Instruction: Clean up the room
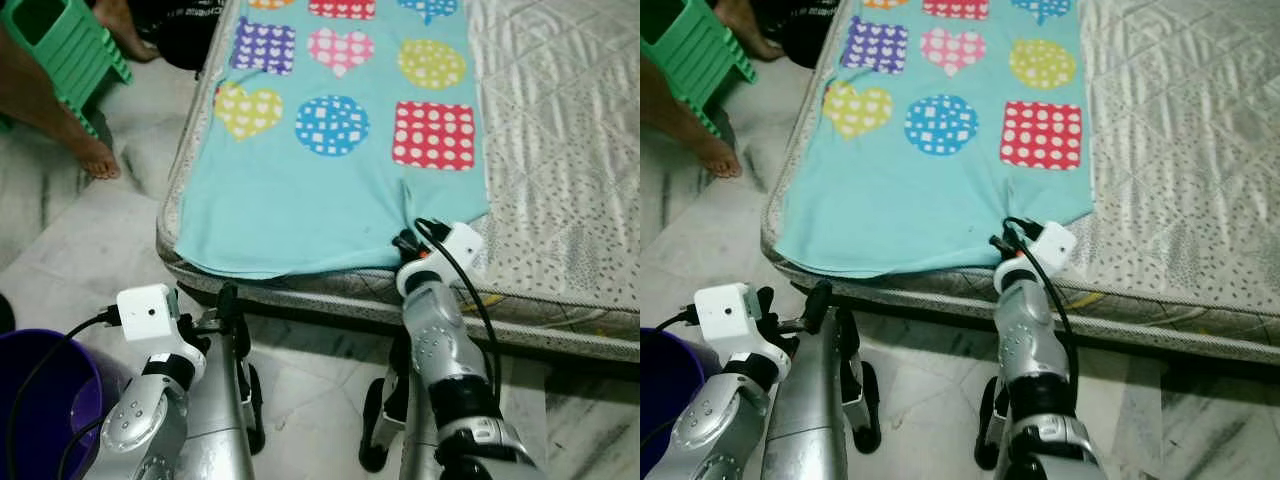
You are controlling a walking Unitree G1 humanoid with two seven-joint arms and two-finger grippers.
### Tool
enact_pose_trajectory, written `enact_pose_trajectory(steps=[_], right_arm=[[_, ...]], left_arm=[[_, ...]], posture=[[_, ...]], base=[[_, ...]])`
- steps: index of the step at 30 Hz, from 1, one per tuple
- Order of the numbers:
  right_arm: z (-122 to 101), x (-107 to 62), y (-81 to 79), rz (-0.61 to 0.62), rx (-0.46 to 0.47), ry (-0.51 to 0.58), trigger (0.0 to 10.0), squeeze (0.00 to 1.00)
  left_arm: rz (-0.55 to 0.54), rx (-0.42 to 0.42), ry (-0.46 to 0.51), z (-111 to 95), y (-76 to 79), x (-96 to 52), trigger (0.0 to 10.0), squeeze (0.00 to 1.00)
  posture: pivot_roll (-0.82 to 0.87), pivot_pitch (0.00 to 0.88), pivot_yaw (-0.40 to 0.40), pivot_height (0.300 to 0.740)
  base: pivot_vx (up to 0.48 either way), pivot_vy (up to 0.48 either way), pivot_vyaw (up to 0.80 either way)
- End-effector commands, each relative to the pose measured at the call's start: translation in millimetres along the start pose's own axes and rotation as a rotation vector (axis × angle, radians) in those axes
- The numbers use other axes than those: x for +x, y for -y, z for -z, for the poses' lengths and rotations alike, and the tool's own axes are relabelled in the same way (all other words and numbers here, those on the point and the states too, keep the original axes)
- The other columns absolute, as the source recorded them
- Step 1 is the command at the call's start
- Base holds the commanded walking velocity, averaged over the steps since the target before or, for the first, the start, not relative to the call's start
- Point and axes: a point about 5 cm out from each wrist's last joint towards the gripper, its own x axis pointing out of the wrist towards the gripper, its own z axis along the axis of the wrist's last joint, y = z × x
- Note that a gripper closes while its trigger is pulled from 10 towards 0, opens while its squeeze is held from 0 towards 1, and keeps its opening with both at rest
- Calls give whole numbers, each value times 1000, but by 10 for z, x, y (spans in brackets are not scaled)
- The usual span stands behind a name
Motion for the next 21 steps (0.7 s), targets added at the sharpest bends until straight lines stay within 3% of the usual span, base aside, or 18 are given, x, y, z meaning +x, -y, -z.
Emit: enact_pose_trajectory(steps=[1, 2, 3, 4, 7, 8, 9, 17, 18, 19, 21], right_arm=[[120, -101, 44, 36, 57, -34, 0, 0], [98, -156, 30, 18, 74, -29, 0, 0], [93, -172, 26, 13, 78, -29, 4314, 0], [110, -197, 41, 30, 99, -45, 9255, 0], [170, -252, 105, 69, 153, -85, 10000, 0], [190, -266, 124, 71, 155, -96, 10000, 180], [202, -285, 140, 72, 152, -106, 10000, 1000], [189, -331, 103, 8, -48, -127, 10000, 1000], [180, -337, 98, -6, -94, -125, 10000, 467], [167, -348, 81, -32, -140, -124, 10000, 0], [151, -348, 79, -39, -181, -118, 10000, 0]], left_arm=[[-13, -6, -28, 53, -26, -39, 10000, 0], [-8, -10, -32, 61, -20, -39, 10000, 0], [-7, -11, -33, 63, -18, -39, 10000, 0], [-6, -13, -35, 67, -19, -37, 10000, 0], [-1, -19, -42, 85, -15, -31, 10000, 0], [1, -21, -44, 90, -11, -26, 10000, 0], [3, -22, -47, 94, -6, -21, 10000, 0], [26, -28, -68, 103, 5, -16, 10000, 0], [27, -27, -68, 101, 3, -17, 10000, 0], [28, -26, -68, 97, 1, -15, 10000, 0], [28, -26, -67, 94, -1, -9, 10000, 0]], posture=[[98, 323, 3, 531], [96, 322, 3, 531], [96, 322, 3, 531], [86, 318, 7, 531], [82, 316, 9, 531], [83, 315, 11, 531], [83, 315, 12, 531], [88, 299, 11, 531], [89, 297, 11, 531], [89, 294, 11, 531], [88, 289, 12, 531]], base=[[0, 0, 0], [0, 0, 0], [0, 0, 0], [0, 0, 0], [0, 0, 0], [0, 0, 0], [0, 0, 0], [0, 0, 0], [0, 0, 0], [0, 0, 0], [0, 0, 0]])
